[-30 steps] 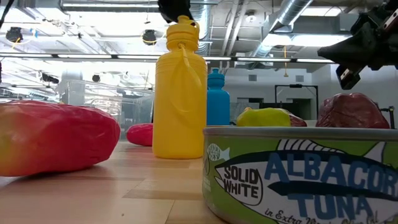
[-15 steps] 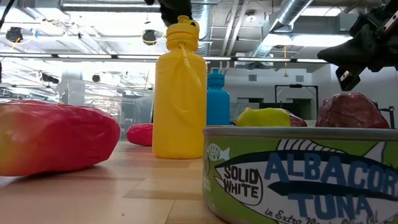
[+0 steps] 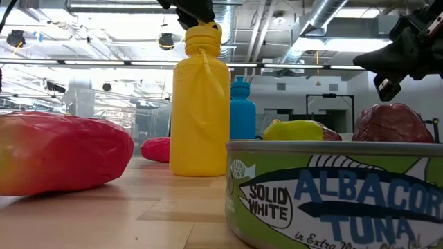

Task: Pick & Place Food Item
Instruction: Put the yellow water bottle into the transparent bin

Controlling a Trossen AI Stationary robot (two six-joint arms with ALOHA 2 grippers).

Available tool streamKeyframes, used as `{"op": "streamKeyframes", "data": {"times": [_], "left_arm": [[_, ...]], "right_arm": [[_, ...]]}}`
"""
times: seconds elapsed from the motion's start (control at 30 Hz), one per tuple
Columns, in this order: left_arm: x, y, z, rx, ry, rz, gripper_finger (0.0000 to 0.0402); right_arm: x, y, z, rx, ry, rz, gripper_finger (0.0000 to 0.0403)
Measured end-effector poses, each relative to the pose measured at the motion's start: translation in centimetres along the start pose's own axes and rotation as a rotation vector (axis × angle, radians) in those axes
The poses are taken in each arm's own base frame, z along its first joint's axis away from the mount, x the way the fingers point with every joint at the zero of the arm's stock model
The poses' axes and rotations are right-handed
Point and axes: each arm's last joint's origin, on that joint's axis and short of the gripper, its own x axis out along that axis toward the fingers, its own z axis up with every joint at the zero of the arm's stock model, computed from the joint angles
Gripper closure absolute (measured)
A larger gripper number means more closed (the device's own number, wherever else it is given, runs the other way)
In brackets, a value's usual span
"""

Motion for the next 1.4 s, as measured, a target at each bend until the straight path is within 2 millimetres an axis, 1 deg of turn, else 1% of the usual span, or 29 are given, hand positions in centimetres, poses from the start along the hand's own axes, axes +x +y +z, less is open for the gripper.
{"op": "streamKeyframes", "data": {"times": [0.23, 0.33, 0.43, 0.53, 0.63, 0.7, 0.8, 0.93, 1.07, 1.23, 1.3, 1.4], "left_arm": [[0.0, 0.0, 0.0, 0.000, 0.002, 0.002, 0.0332], [0.0, 0.0, 0.0, 0.000, 0.001, 0.003, 0.0357], [0.0, 0.0, 0.0, 0.000, 0.000, 0.003, 0.0361], [0.0, 0.0, 0.1, 0.000, -0.009, 0.004, 0.0351], [-0.7, 0.0, 0.5, 0.001, -0.057, 0.004, 0.0350], [-2.0, -0.1, 0.9, -0.018, -0.102, 0.005, 0.0354], [-4.4, -0.1, 1.5, -0.059, -0.179, 0.006, 0.0358], [-8.7, -0.8, 1.7, -0.132, -0.307, -0.017, 0.0356], [-12.6, -2.3, 1.4, -0.195, -0.405, -0.086, 0.0356], [-16.6, -4.5, 0.5, -0.350, -0.479, -0.229, 0.0356], [-17.9, -5.5, 0.3, -0.406, -0.502, -0.300, 0.0356], [-19.3, -7.2, -0.3, -0.489, -0.502, -0.390, 0.0356]], "right_arm": [[0.0, 0.0, 0.0, 0.000, 0.000, 0.000, 0.0403], [0.0, 0.0, 0.0, 0.000, 0.000, 0.000, 0.0403], [0.0, 0.0, 0.0, 0.000, 0.000, 0.000, 0.0403], [0.0, 0.0, 0.0, 0.000, 0.000, 0.000, 0.0403], [0.0, 0.0, 0.0, 0.000, 0.000, 0.000, 0.0403], [0.0, 0.0, 0.0, 0.000, 0.000, 0.000, 0.0403], [0.0, 0.0, 0.0, 0.000, 0.000, 0.000, 0.0403], [0.0, 0.0, 0.0, -0.001, 0.002, -0.002, 0.0403], [0.0, 0.0, 0.0, -0.001, 0.002, -0.002, 0.0403], [0.0, 0.0, 0.0, -0.001, 0.002, -0.002, 0.0403], [0.0, 0.0, 0.0, -0.001, 0.003, -0.002, 0.0403], [0.0, 0.0, 0.0, -0.001, 0.003, -0.002, 0.0403]]}}
